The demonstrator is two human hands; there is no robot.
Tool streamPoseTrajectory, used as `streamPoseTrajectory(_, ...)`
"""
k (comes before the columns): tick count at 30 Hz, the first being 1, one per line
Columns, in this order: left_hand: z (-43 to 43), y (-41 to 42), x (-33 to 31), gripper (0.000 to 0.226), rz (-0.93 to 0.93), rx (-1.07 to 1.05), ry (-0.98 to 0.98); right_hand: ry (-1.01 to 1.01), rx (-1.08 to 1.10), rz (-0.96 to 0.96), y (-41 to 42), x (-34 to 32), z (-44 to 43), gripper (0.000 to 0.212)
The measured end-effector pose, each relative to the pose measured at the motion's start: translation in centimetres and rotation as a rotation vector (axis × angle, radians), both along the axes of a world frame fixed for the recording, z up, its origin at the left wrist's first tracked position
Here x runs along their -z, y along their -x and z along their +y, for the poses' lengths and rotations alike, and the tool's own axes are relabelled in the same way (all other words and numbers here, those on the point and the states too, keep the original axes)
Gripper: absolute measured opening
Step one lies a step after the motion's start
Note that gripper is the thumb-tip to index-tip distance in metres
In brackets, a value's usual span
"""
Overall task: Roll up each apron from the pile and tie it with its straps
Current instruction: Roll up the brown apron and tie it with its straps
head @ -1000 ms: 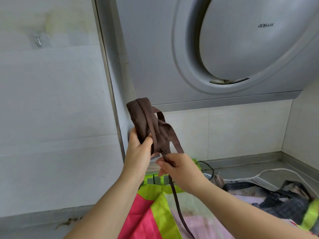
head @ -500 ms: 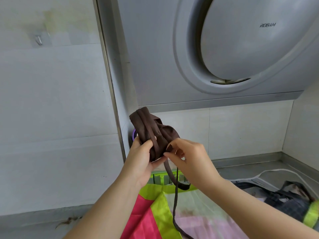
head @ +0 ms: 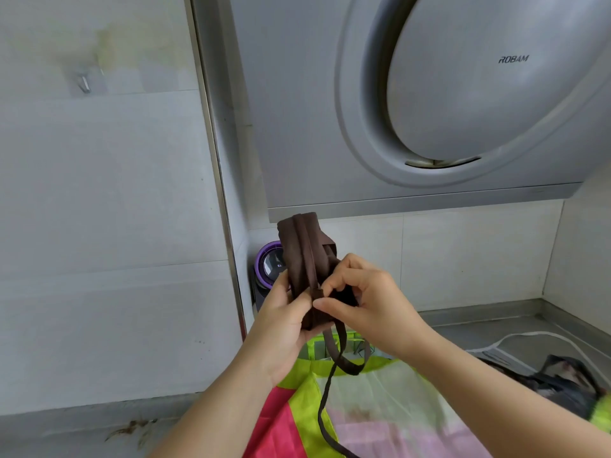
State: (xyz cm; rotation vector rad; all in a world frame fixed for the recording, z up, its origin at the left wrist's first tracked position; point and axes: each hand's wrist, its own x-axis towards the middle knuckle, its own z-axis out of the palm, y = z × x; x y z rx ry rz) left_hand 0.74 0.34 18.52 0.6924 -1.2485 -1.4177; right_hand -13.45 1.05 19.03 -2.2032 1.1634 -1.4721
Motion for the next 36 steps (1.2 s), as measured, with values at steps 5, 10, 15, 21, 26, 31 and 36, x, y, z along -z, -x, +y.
streamPoseTrajectory(5, 0.2, -0.1, 0.1, 0.033, 0.033, 0.139, -0.025, -0.065, 0.03, -0.133, -0.3, 0.1, 0.2, 0.019)
streamPoseTrajectory(10, 0.1, -0.2, 0.7, 0.04, -0.019, 0.118, 0.073, -0.108, 0.034, -0.177, -0.6, 0.2, 0.3, 0.019)
streamPoseTrajectory(15, -0.3, -0.6, 1.6, 0.044, -0.048, 0.105, 0.077, -0.23, -0.014, -0.129, 0.3, -0.2, 0.7, 0.008)
streamPoseTrajectory(21, -0.6, -0.8, 1.7, 0.044, -0.155, 0.124, 0.1, -0.278, 0.051, -0.114, 0.5, -0.5, 1.0, 0.017)
streamPoseTrajectory(26, -0.9, -2.1, 1.8, 0.037, -0.306, 0.258, 0.094, -0.334, 0.155, -0.435, 2.7, -3.3, -0.1, 0.055)
streamPoseTrajectory(31, -1.3, -2.9, 1.6, 0.045, -0.399, 0.377, 0.076, -0.872, -0.375, -0.371, 3.6, -3.5, -0.3, 0.049)
streamPoseTrajectory(36, -1.9, -3.7, 1.6, 0.054, -0.443, 0.348, 0.083, -0.794, -0.243, -0.242, 3.8, -3.0, -0.5, 0.032)
